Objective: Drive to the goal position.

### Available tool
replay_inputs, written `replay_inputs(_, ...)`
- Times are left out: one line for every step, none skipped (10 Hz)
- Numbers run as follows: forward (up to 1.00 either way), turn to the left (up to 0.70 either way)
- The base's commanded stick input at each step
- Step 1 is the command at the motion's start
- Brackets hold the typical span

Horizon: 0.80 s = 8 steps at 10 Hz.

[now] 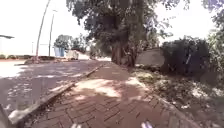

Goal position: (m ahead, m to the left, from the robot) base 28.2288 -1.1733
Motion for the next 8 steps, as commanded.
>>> replay_inputs(0.5, 0.0)
replay_inputs(0.5, 0.0)
replay_inputs(0.5, 0.0)
replay_inputs(0.5, 0.0)
replay_inputs(0.5, 0.0)
replay_inputs(0.5, 0.0)
replay_inputs(0.5, 0.0)
replay_inputs(0.5, 0.0)
